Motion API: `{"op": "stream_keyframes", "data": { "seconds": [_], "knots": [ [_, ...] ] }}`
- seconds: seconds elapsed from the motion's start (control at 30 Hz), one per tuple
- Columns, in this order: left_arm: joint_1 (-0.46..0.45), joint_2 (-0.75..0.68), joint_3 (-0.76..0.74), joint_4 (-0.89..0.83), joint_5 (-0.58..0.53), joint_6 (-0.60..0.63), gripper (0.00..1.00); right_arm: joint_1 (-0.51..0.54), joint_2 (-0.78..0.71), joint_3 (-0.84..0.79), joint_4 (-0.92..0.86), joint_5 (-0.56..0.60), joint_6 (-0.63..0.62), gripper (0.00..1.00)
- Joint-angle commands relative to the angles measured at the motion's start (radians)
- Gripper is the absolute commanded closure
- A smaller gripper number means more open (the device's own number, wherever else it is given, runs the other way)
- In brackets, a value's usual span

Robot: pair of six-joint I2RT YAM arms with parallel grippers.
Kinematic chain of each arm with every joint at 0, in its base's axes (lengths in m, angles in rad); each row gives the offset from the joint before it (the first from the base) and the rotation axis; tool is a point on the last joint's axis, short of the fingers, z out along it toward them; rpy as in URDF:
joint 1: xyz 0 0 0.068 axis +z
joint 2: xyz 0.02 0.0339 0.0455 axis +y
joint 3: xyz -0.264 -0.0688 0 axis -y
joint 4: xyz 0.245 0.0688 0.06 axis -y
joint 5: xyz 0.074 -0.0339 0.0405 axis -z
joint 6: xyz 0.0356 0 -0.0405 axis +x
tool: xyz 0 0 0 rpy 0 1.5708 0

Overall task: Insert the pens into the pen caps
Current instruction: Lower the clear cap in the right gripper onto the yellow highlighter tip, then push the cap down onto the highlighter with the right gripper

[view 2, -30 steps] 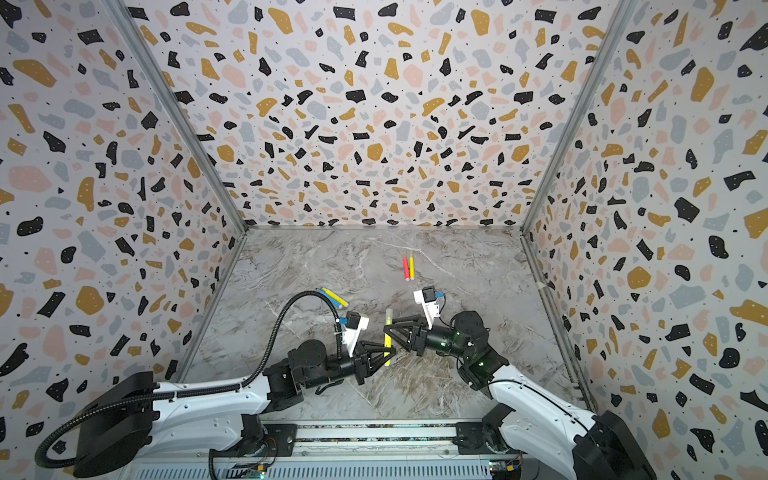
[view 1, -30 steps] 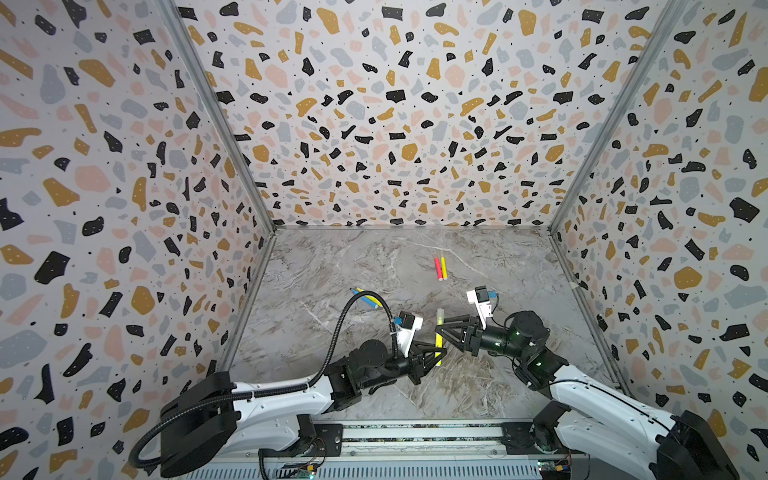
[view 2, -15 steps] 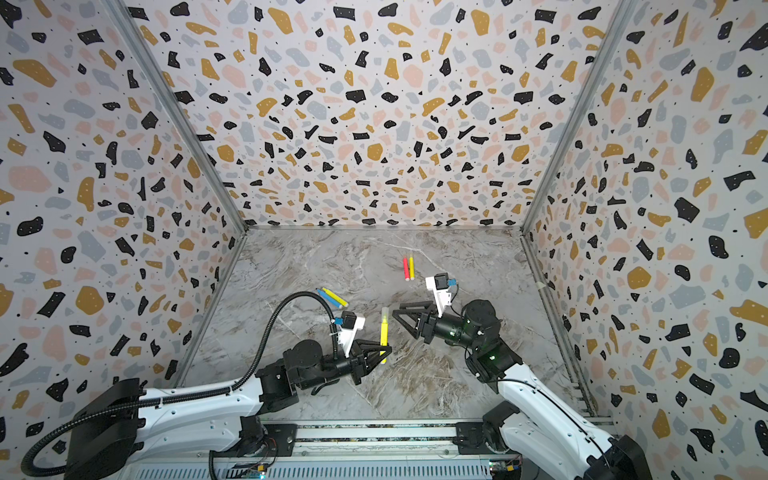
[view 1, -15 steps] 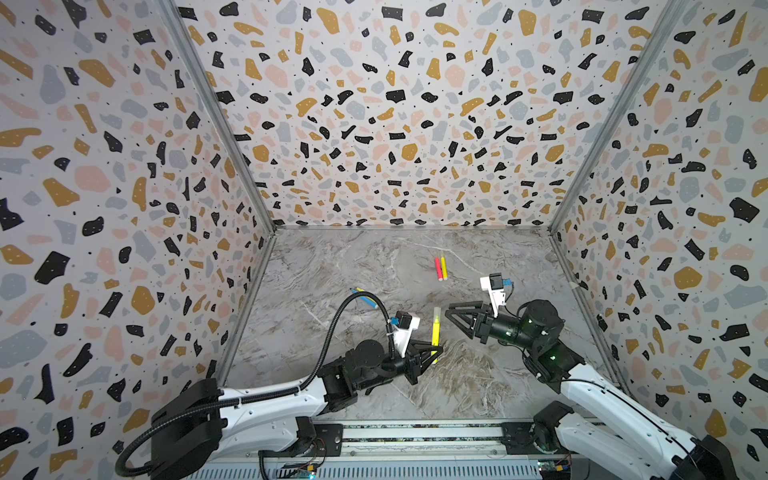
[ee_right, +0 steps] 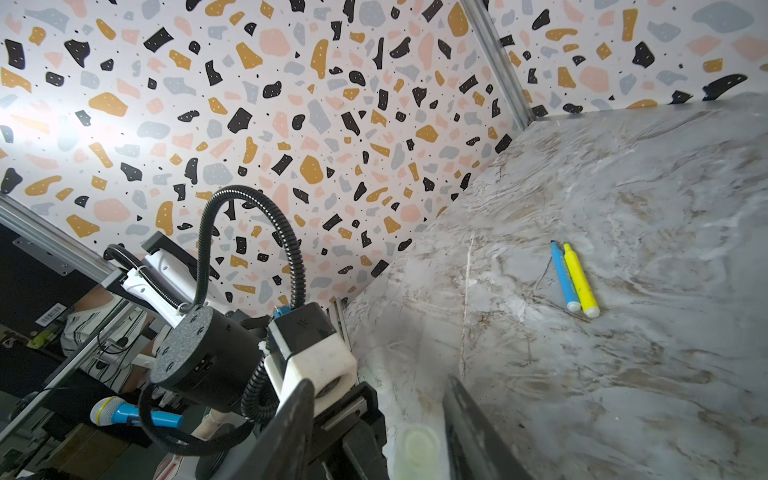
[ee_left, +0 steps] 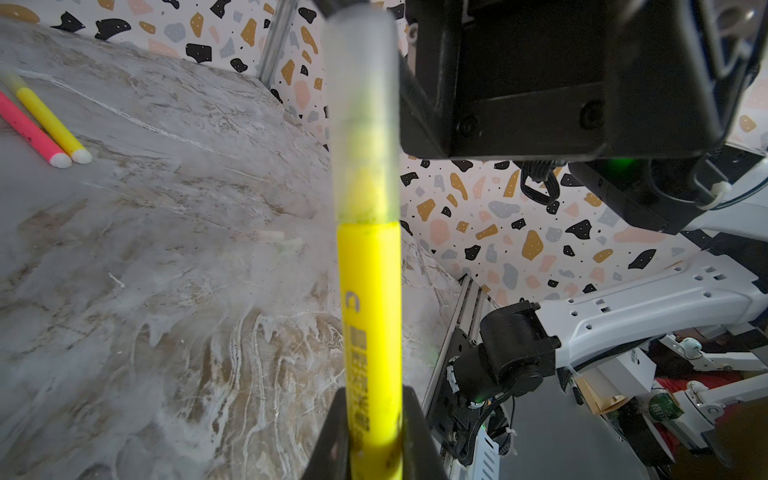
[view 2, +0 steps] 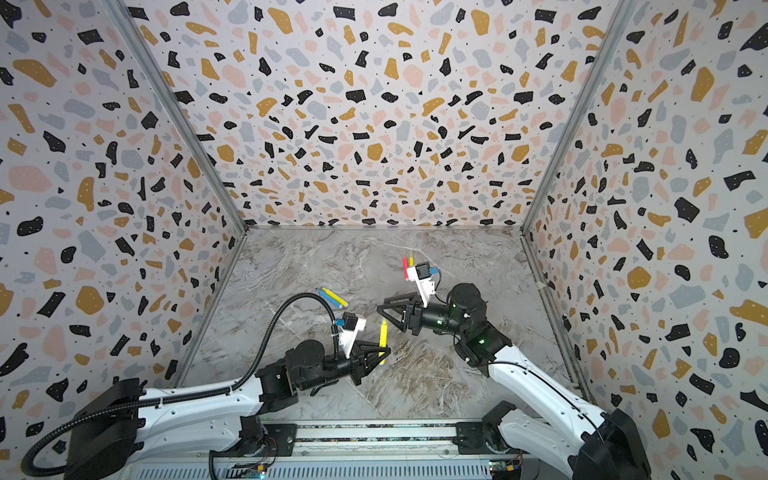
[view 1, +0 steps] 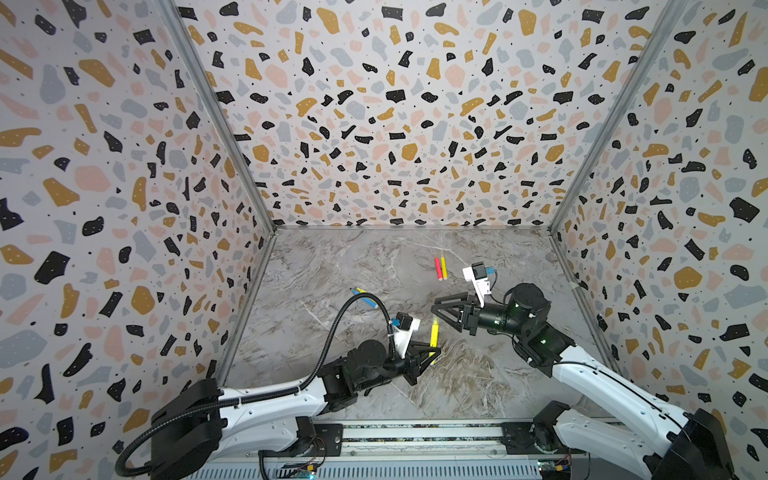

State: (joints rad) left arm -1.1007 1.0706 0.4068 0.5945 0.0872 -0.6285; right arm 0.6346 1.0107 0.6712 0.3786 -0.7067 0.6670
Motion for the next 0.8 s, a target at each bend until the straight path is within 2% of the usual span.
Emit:
{"op": "stream_keyframes", "data": {
  "seconds": [0.0,0.37,0.53,0.77],
  "knots": [
    [-0.004,-0.001,0.032,0.03,-0.012,0.023,1.0,0.015,0.008,0.04,-0.021,0.012,-0.028,0.49],
    [-0.007,-0.001,0.035,0.025,-0.013,0.026,1.0,0.024,0.031,0.056,-0.046,0.028,-0.042,0.55],
    [-0.007,-0.003,0.038,0.02,-0.014,0.027,1.0,0.029,0.039,0.056,-0.058,0.029,-0.047,0.64],
    [-0.007,-0.015,0.043,0.021,-0.017,0.03,1.0,0.049,0.041,0.039,-0.096,0.049,-0.065,0.84]
  ]
}}
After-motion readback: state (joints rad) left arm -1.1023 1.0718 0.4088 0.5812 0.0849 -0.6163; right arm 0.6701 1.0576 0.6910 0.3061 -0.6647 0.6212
